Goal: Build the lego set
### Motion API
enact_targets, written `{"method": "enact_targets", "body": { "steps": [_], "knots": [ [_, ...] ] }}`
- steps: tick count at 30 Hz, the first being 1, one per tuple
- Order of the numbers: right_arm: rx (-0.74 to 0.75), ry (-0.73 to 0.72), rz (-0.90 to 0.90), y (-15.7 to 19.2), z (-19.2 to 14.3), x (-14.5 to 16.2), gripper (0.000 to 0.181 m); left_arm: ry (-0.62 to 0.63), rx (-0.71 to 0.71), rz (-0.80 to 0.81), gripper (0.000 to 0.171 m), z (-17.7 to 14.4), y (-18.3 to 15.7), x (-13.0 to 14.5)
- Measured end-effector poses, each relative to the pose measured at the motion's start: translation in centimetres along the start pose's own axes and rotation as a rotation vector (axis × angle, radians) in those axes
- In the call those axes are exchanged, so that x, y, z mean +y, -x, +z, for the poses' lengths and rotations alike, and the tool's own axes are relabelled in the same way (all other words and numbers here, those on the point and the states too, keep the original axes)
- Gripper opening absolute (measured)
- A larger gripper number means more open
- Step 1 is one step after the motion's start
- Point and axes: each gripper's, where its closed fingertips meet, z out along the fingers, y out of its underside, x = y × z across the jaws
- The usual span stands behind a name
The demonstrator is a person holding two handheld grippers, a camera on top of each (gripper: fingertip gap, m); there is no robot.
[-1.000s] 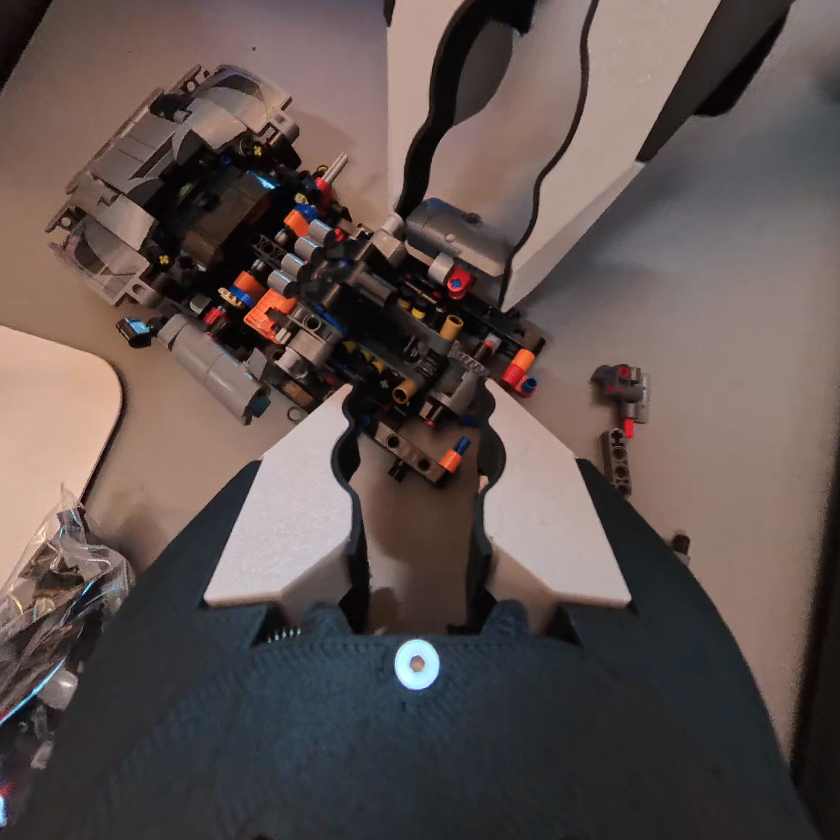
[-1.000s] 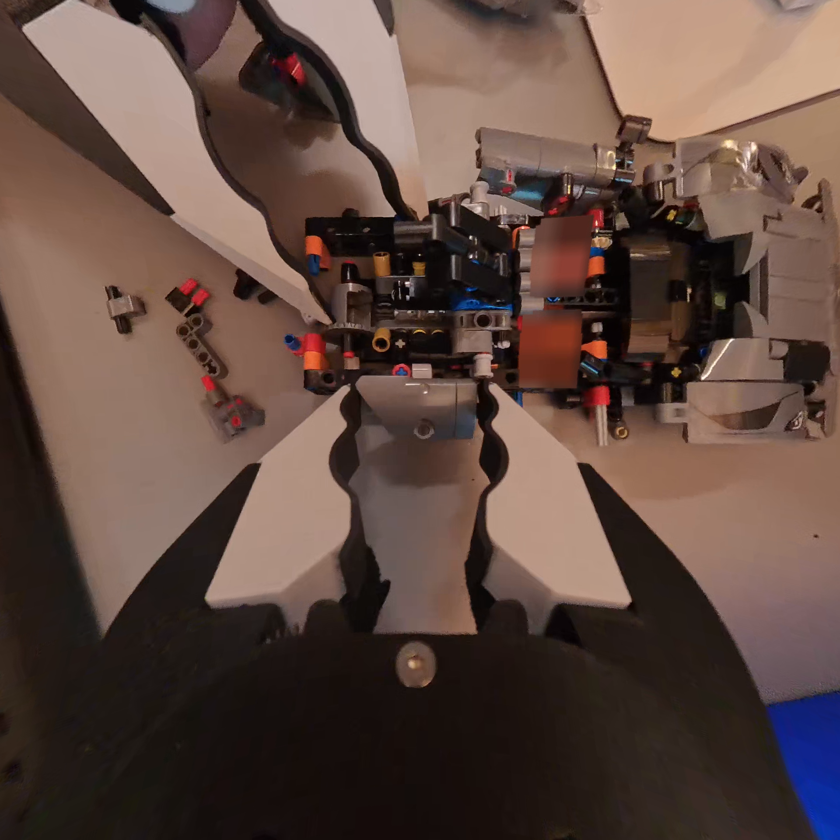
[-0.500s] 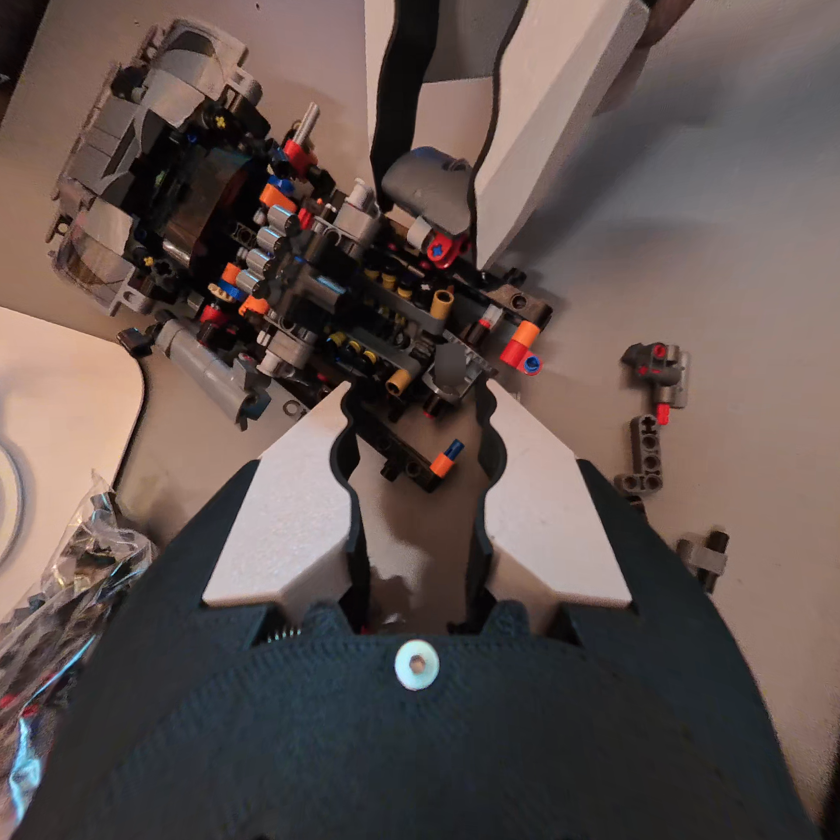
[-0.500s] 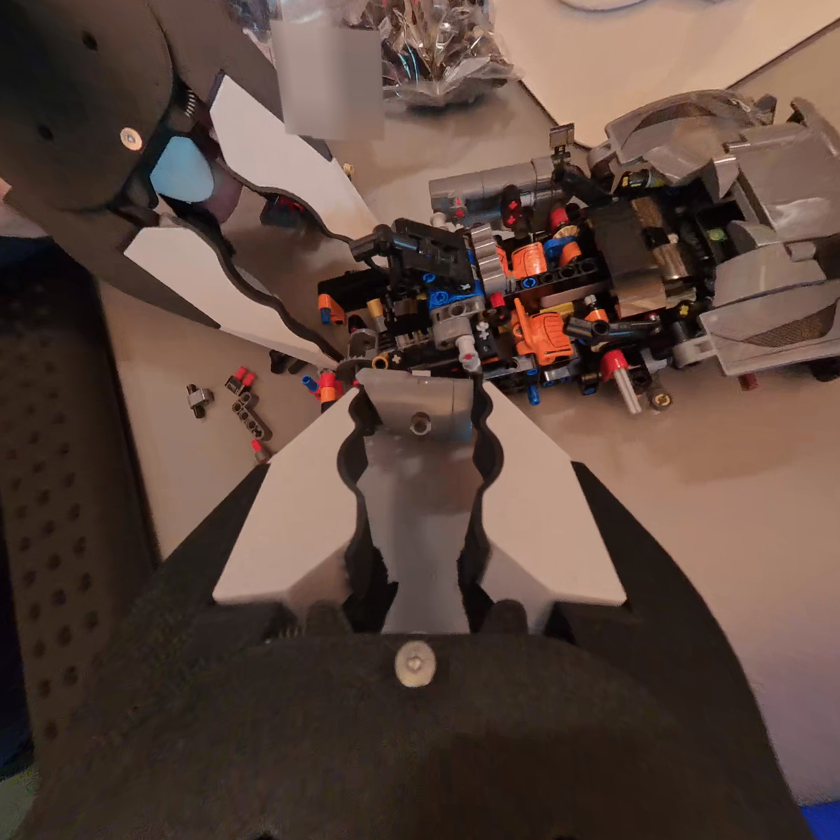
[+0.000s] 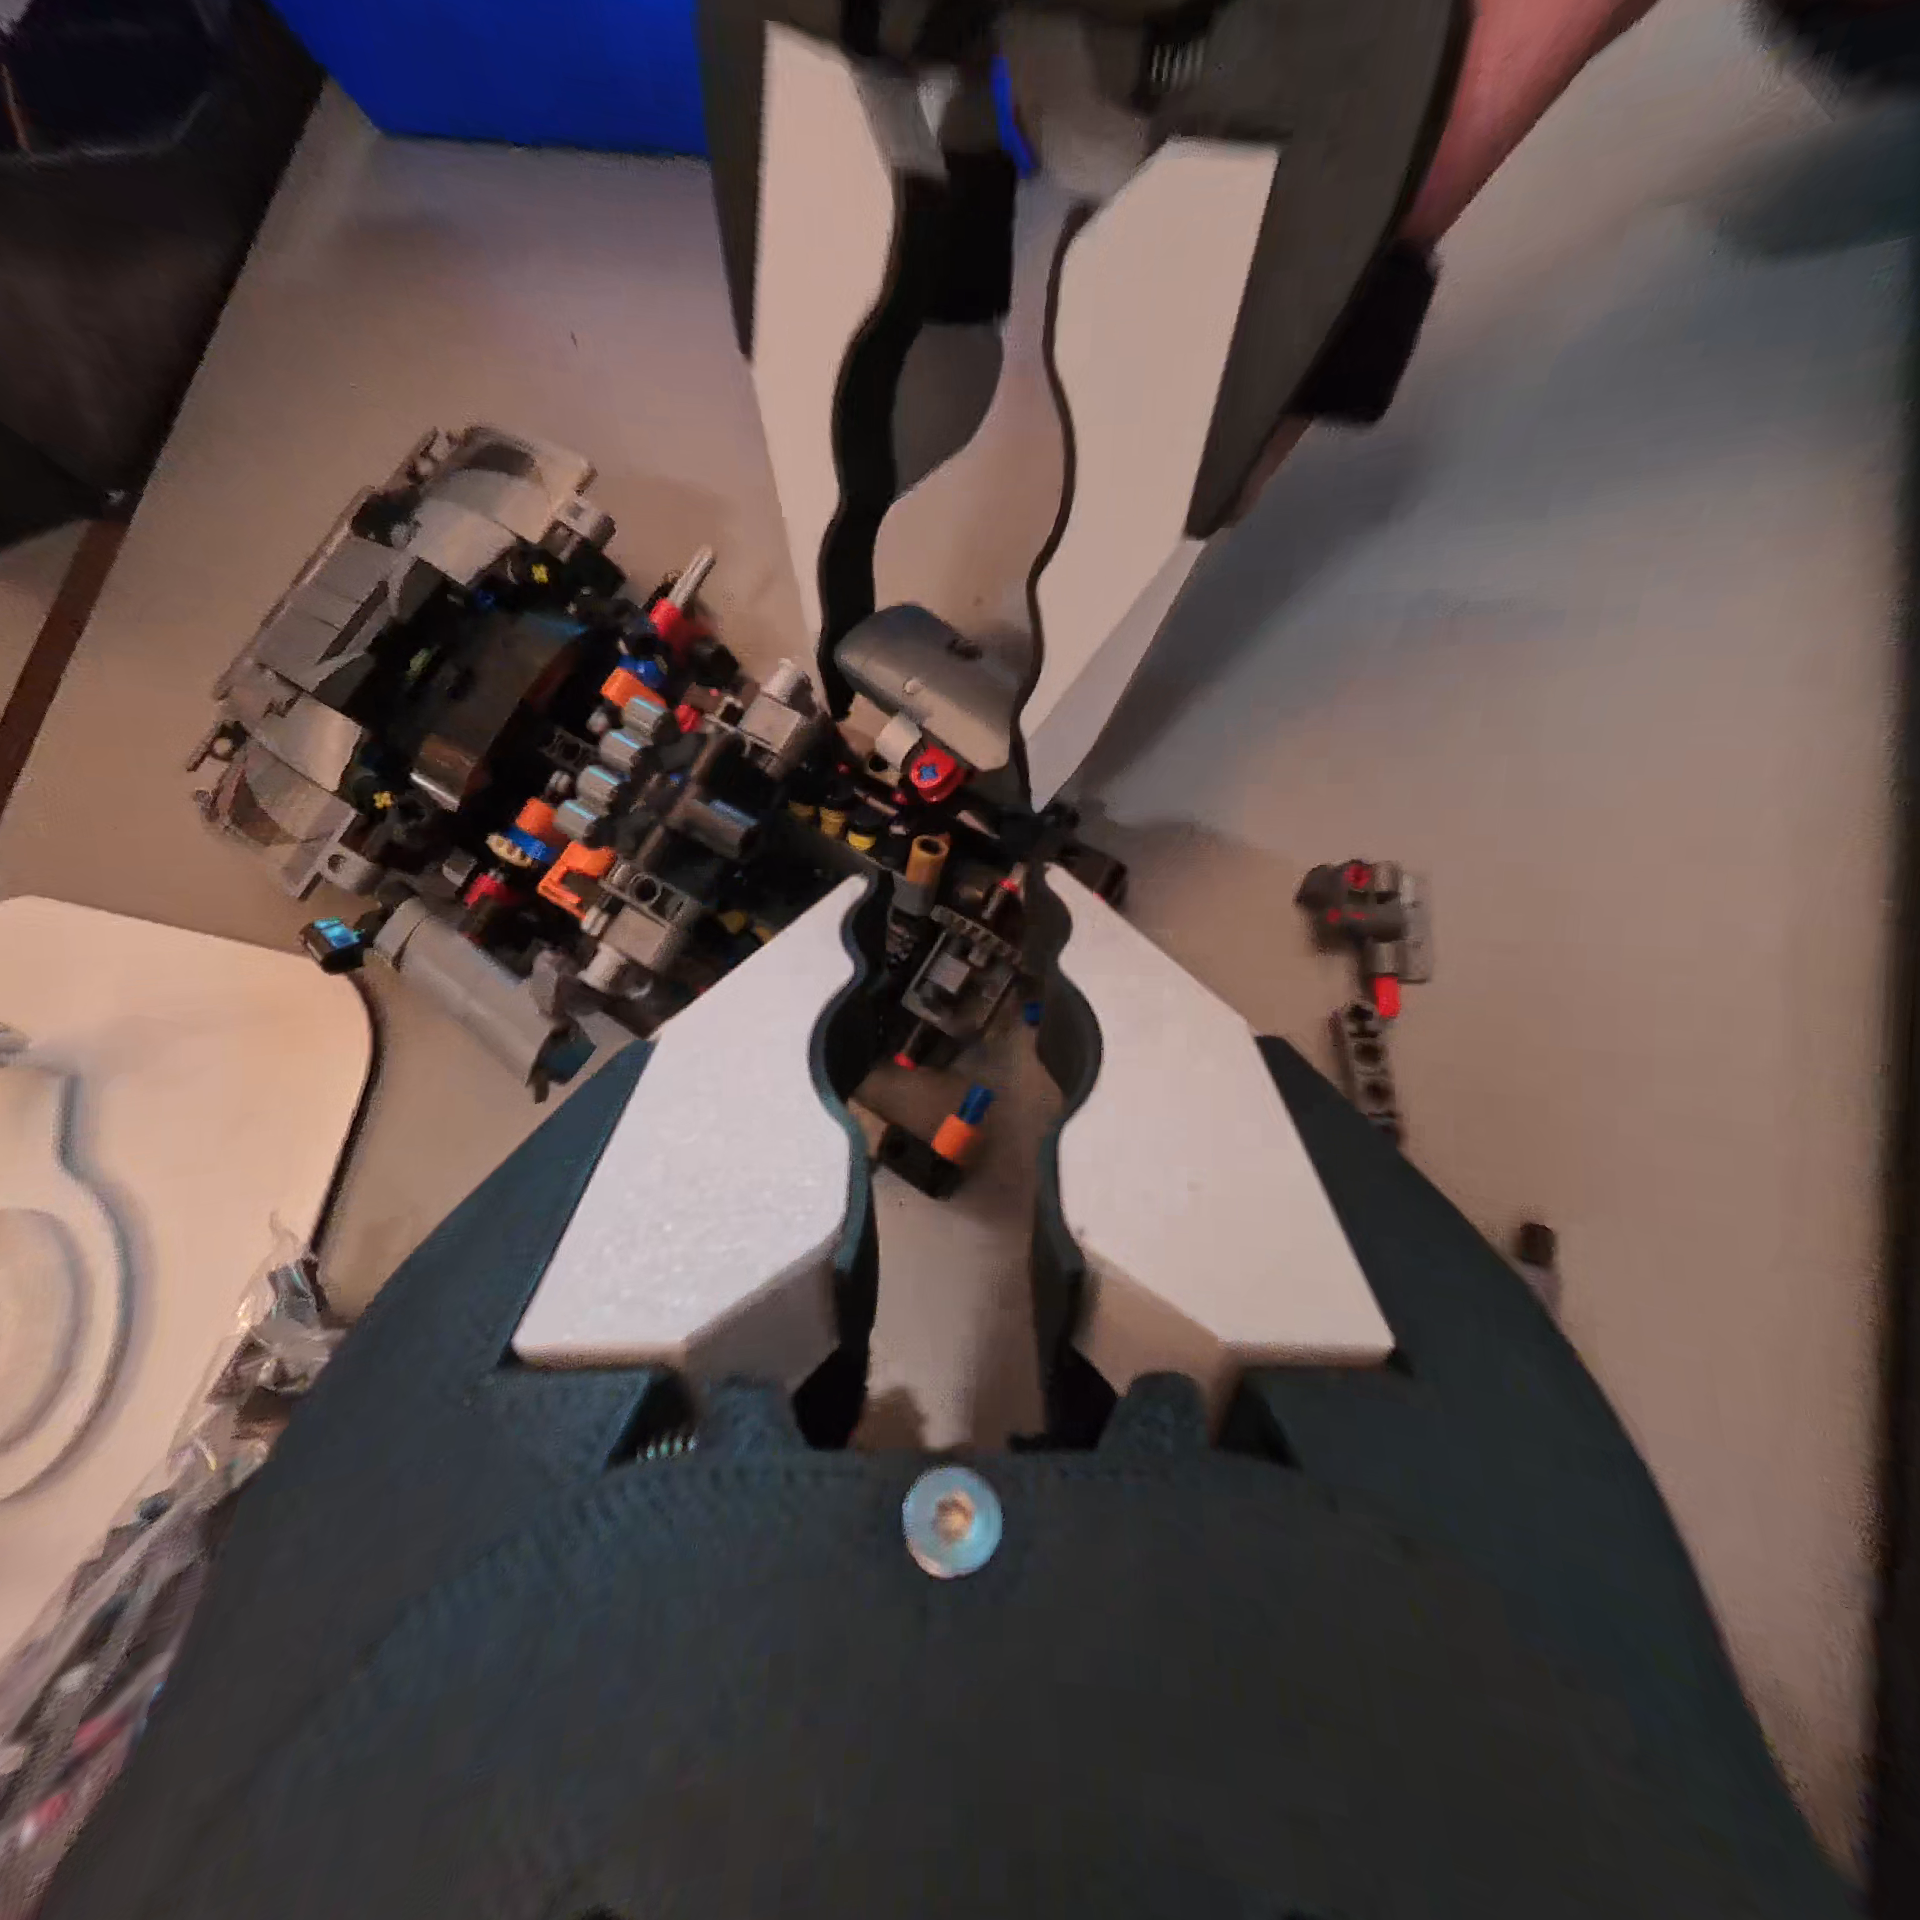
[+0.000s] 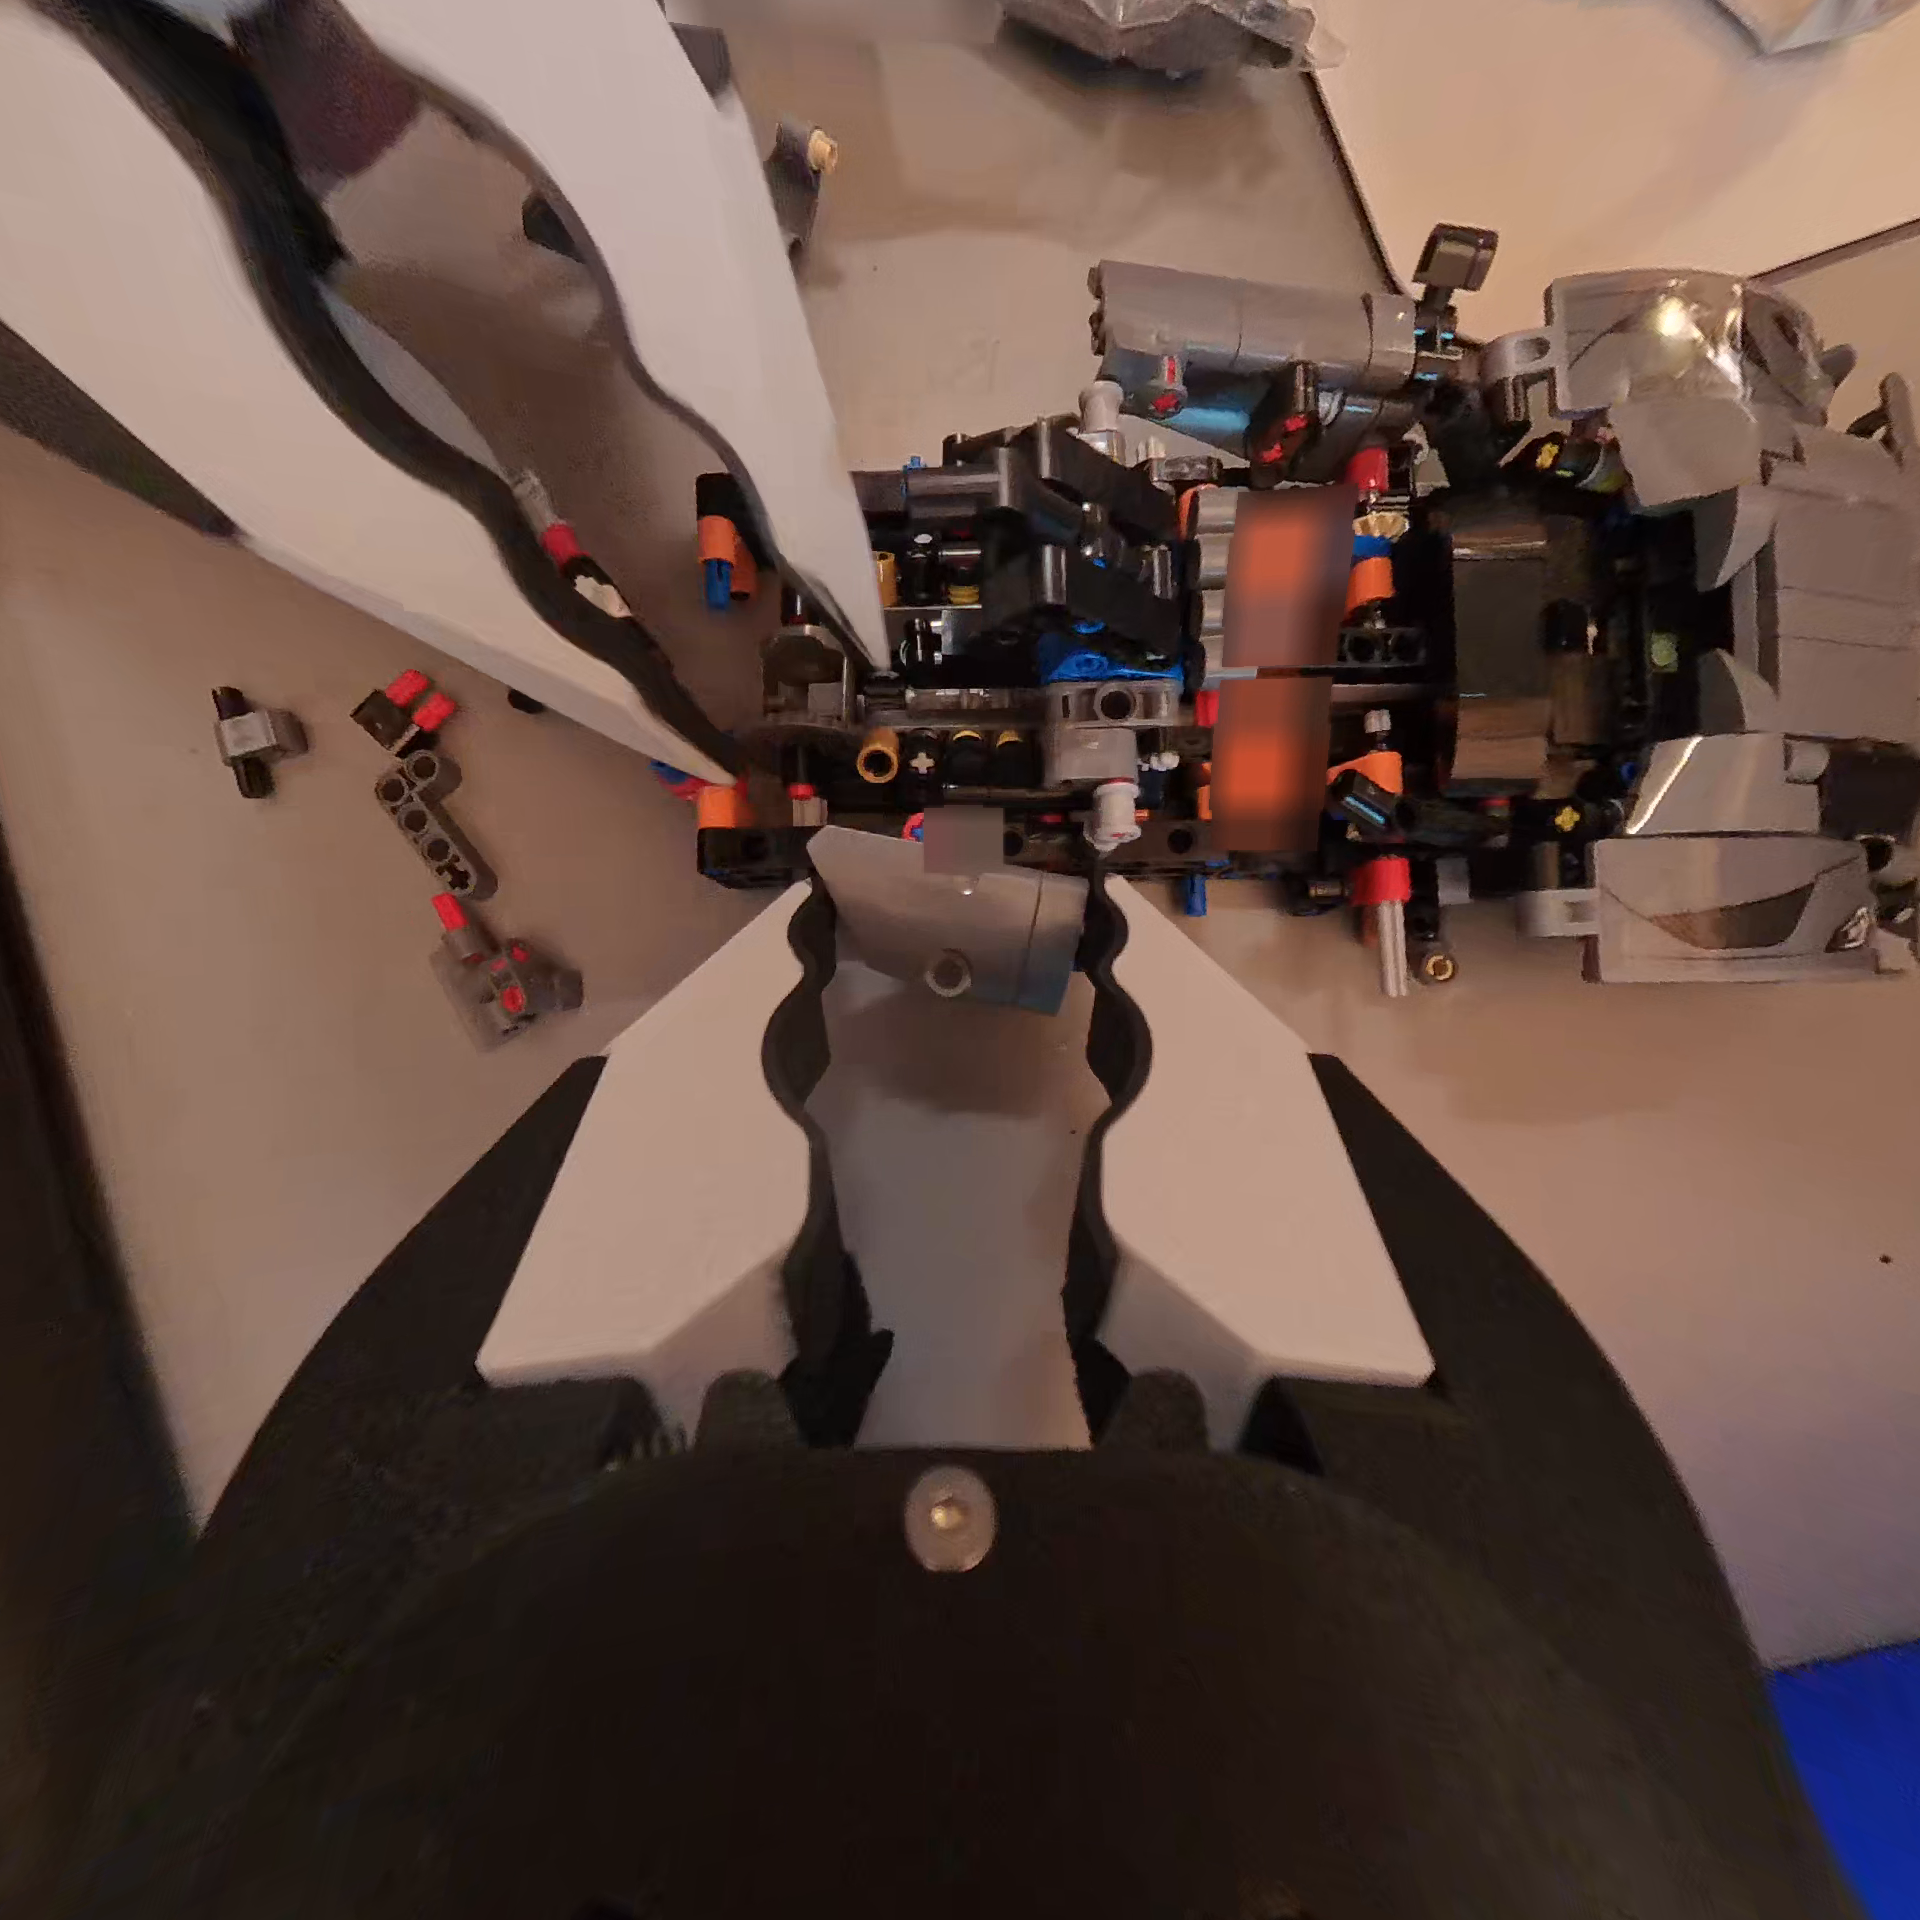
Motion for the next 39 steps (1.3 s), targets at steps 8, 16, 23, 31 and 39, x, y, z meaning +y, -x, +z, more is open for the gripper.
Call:
{"method": "enact_targets", "body": {
  "steps": [8, 16, 23, 31, 39],
  "knots": [
    [0.062, 0.04, -0.002, -0.7, 0.6, 0.4, 0.045, 0.057, -0.08, 0.038, 0.009, 1.8, 0.7, 0.4],
    [-0.092, -0.03, 0.2, -0.2, 0.6, 0.1, 0.041, 0.105, -0.13, 0.092, 0.006, 1.6, 1.0, 0.8],
    [0.042, -0.02, -0.001, -0.1, 0.0, -1.0, 0.04, 0.103, -0.122, 0.087, 0.006, 1.6, 1.2, 1.1],
    [0.008, 0.006, -0.041, 0.8, -1.4, -0.2, 0.042, 0.122, -0.098, 0.066, 0.005, 1.4, 1.4, 1.3],
    [-0.036, -0.059, -0.024, 0.7, -1.3, -0.9, 0.057, 0.096, 0.006, 0.0, 0.0, 0.3, 1.0, 1.8]
  ]
}}
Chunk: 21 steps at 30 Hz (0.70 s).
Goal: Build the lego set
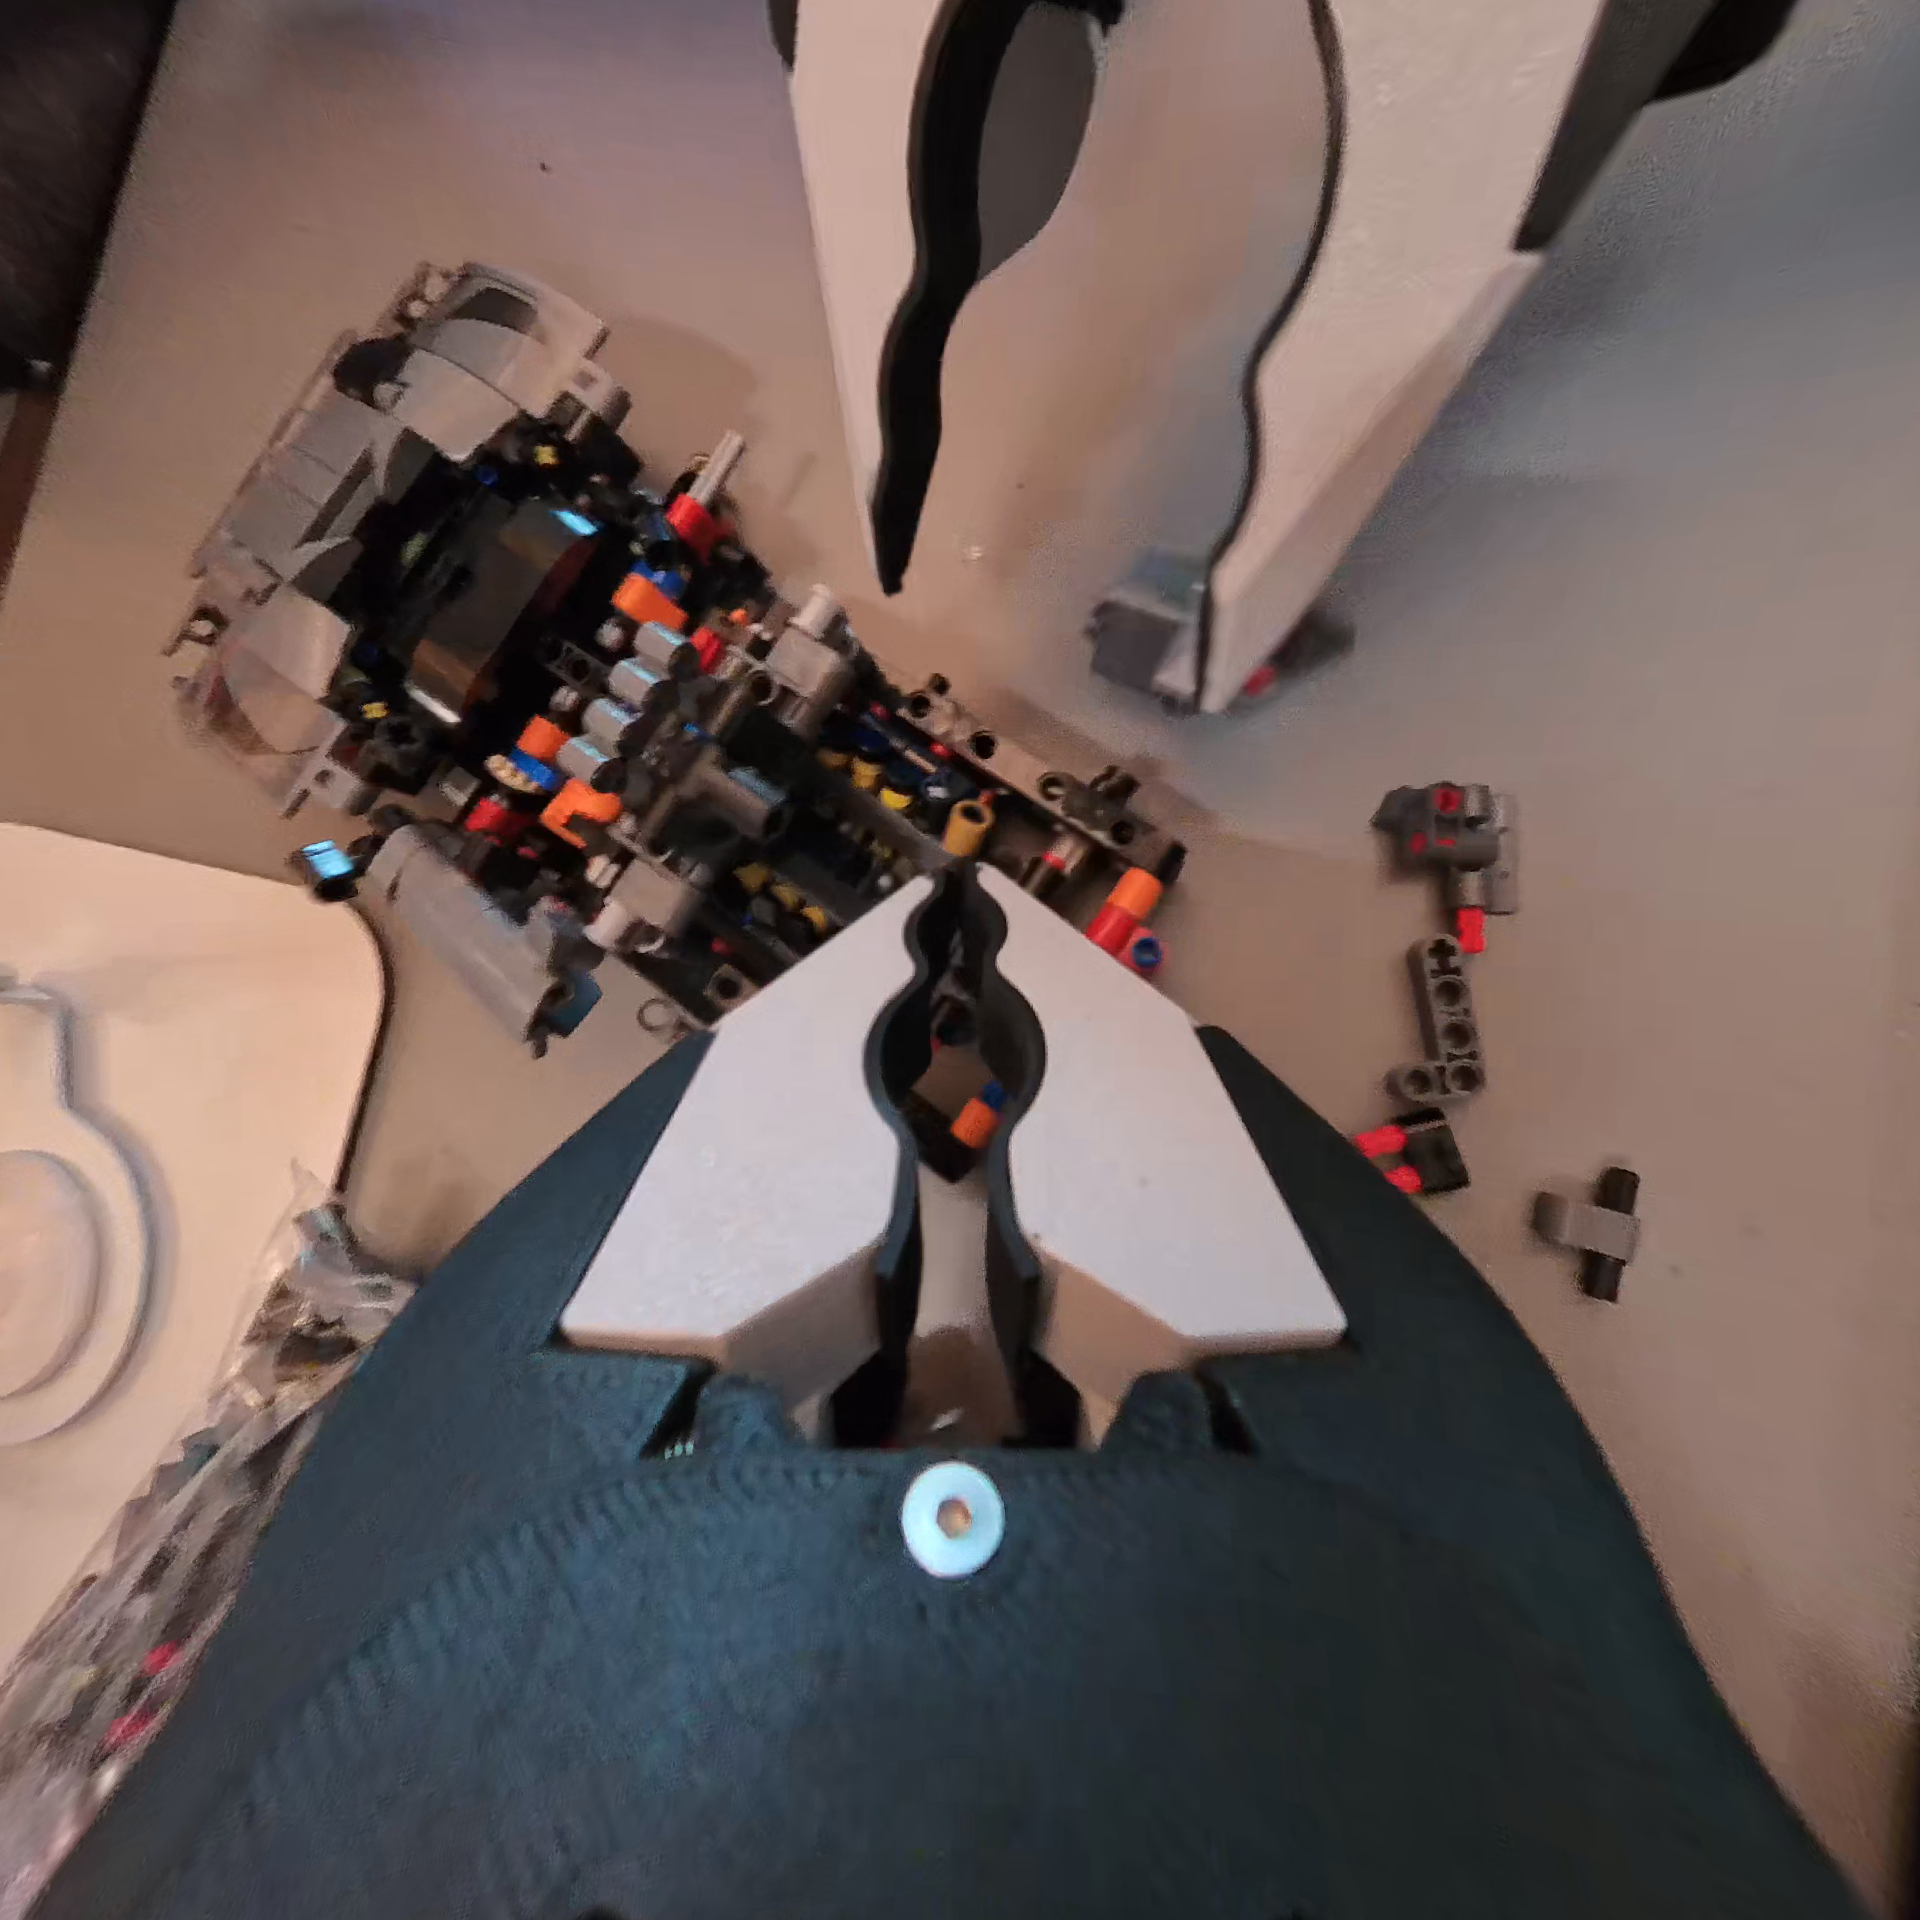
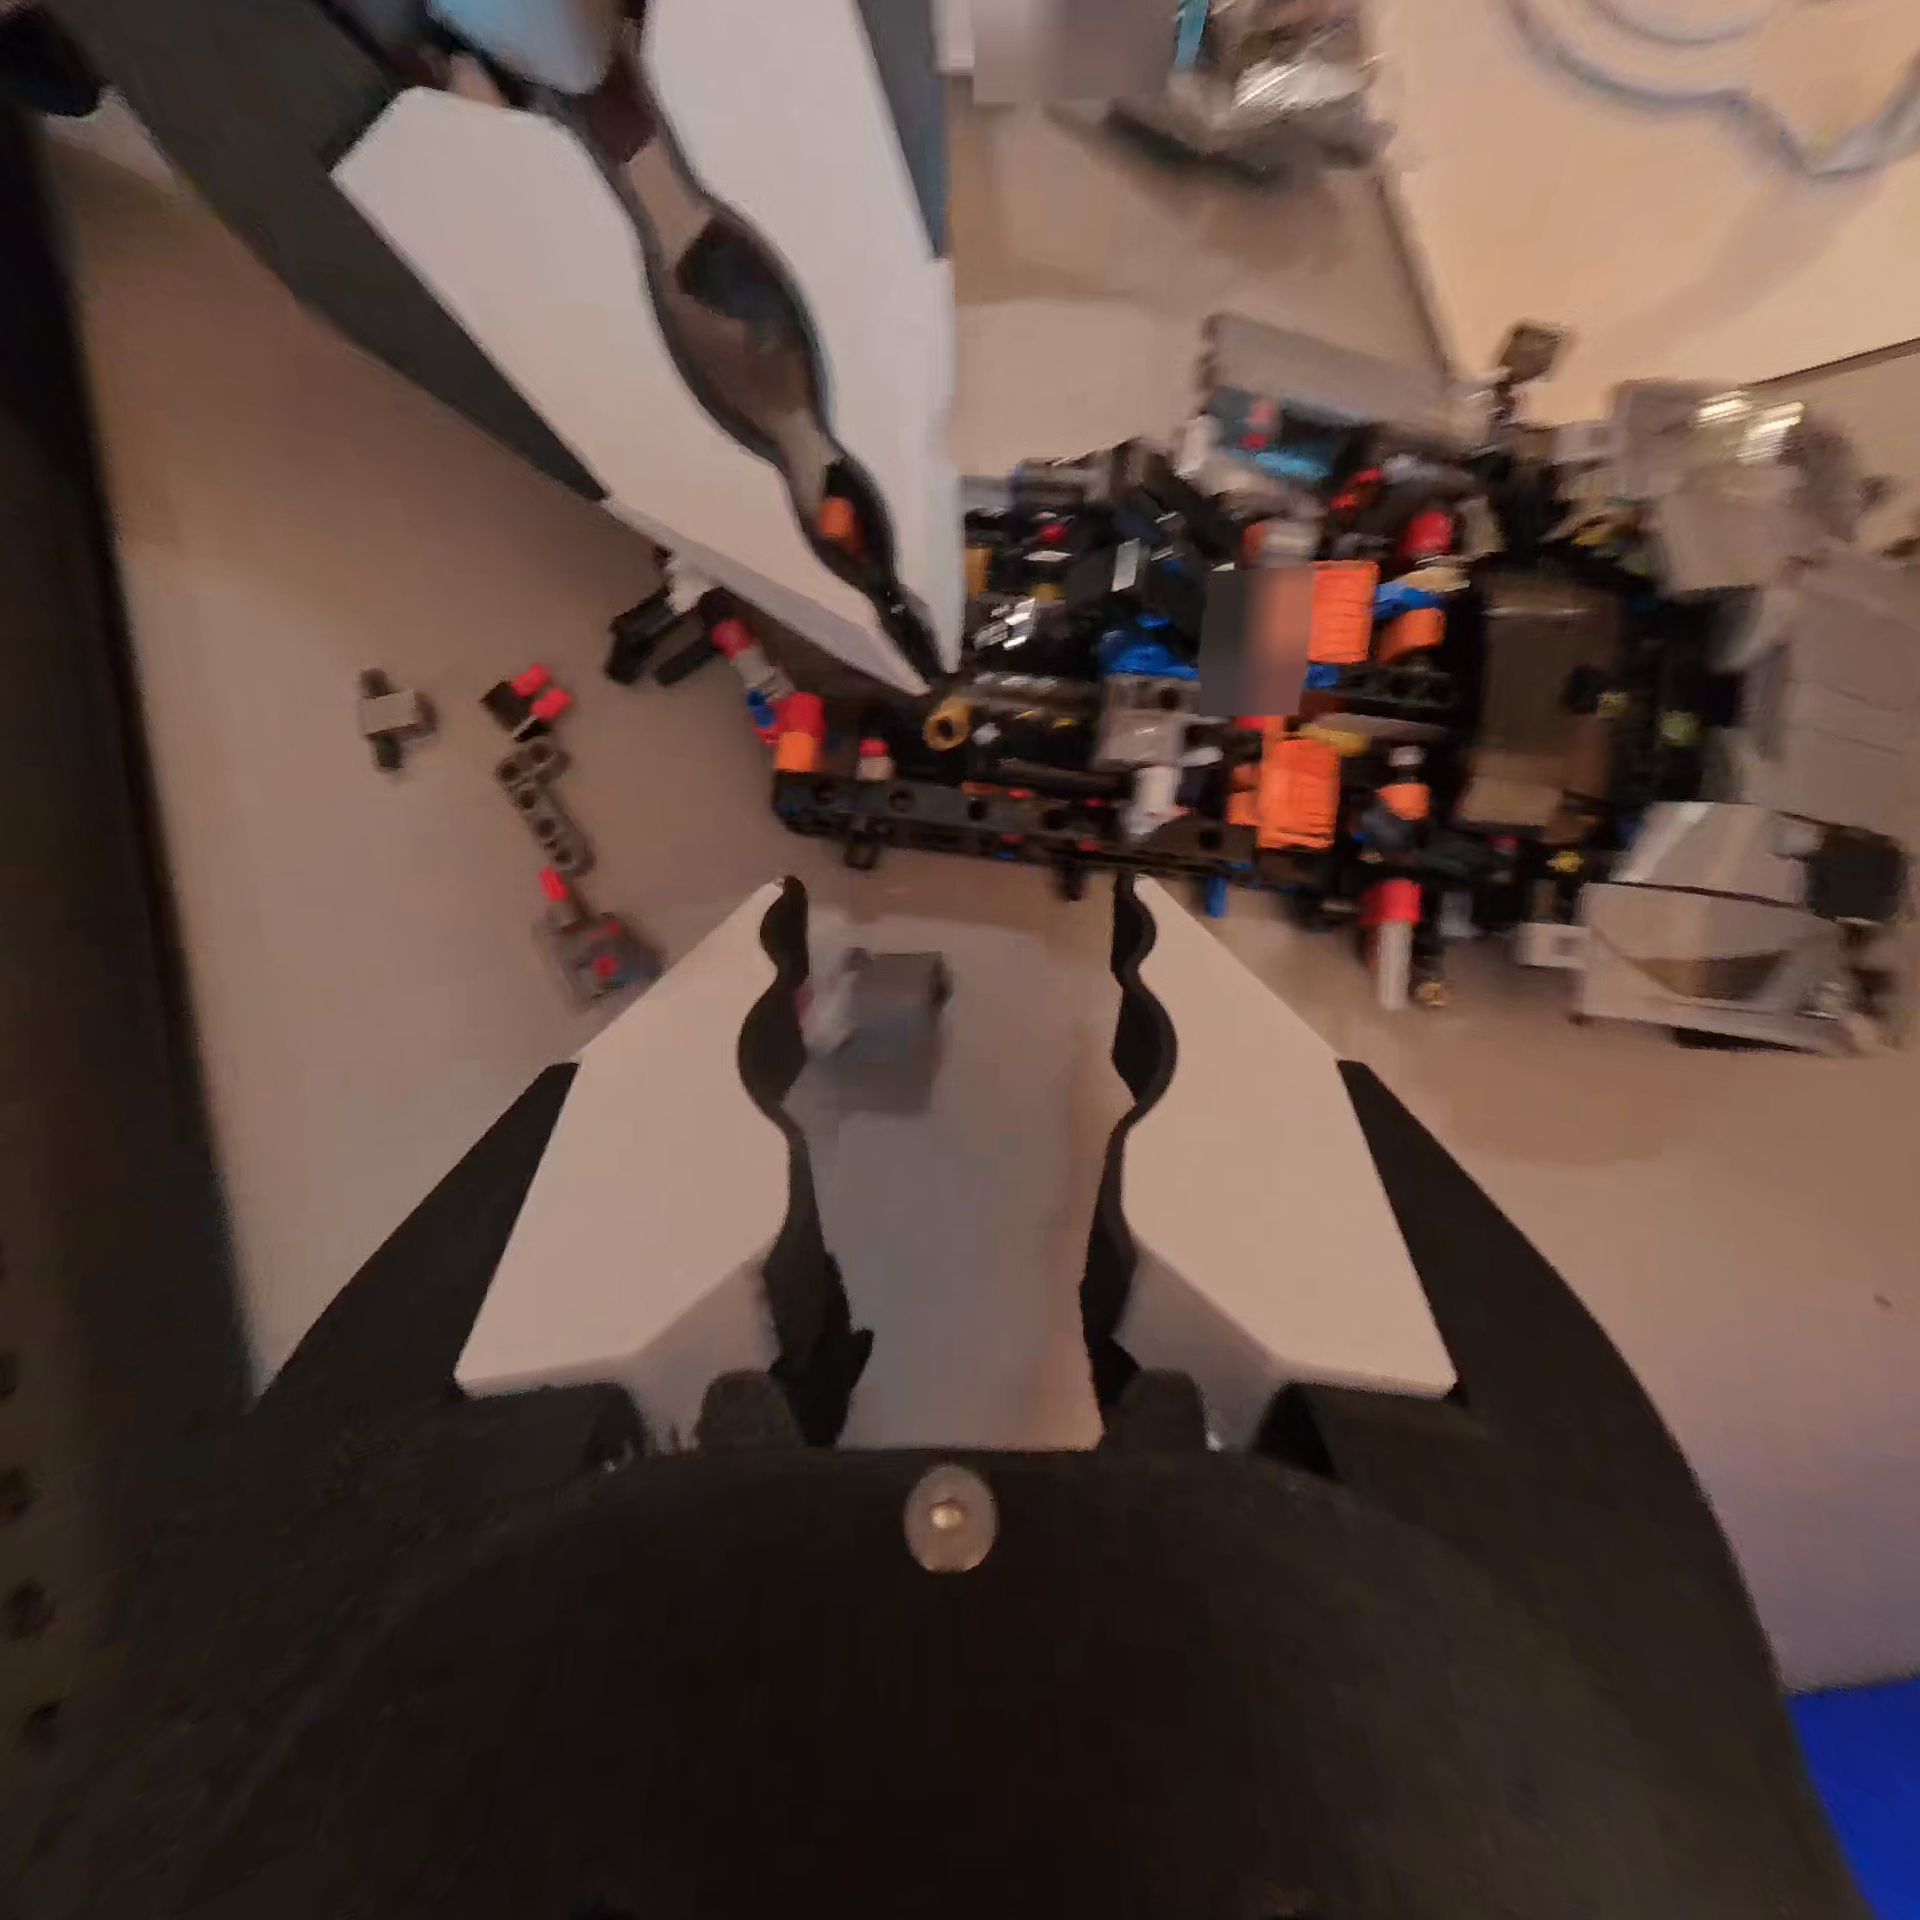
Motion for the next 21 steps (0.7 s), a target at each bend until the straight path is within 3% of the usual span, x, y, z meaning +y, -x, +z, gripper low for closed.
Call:
{"method": "enact_targets", "body": {
  "steps": [1, 4, 7, 10, 16, 19, 21],
  "knots": [
    [0.037, -0.039, 0.014, -0.8, 0.0, -0.6, 0.048, -0.004, -0.028, 0.011, 0.002, -0.2, 0.4, -0.1],
    [0.095, -0.034, 0.016, -2.1, 1.1, -0.8, 0.046, -0.031, -0.056, -0.003, 0.01, -0.6, 0.9, -0.7],
    [0.119, -0.023, 0.03, -3.0, 2.0, -0.8, 0.018, -0.049, -0.068, -0.012, 0.011, -0.2, 1.0, -0.8],
    [0.133, -0.053, 0.043, -3.7, 2.2, -1.0, 0.005, -0.053, -0.083, -0.016, 0.015, -0.1, 1.3, -0.8],
    [0.031, -0.161, 0.15, -2.9, 2.2, -2.4, 0.004, -0.121, -0.075, 0.0, 0.014, 0.1, 0.7, -1.9],
    [0.079, -0.097, 0.087, -2.3, 3.1, -2.4, 0.003, -0.038, -0.145, 0.089, 0.008, 1.4, 1.1, -1.1],
    [0.096, -0.101, 0.078, -2.4, 3.1, -2.6, 0.004, -0.061, -0.14, 0.053, 0.008, 1.5, 1.4, -0.9]
  ]
}}
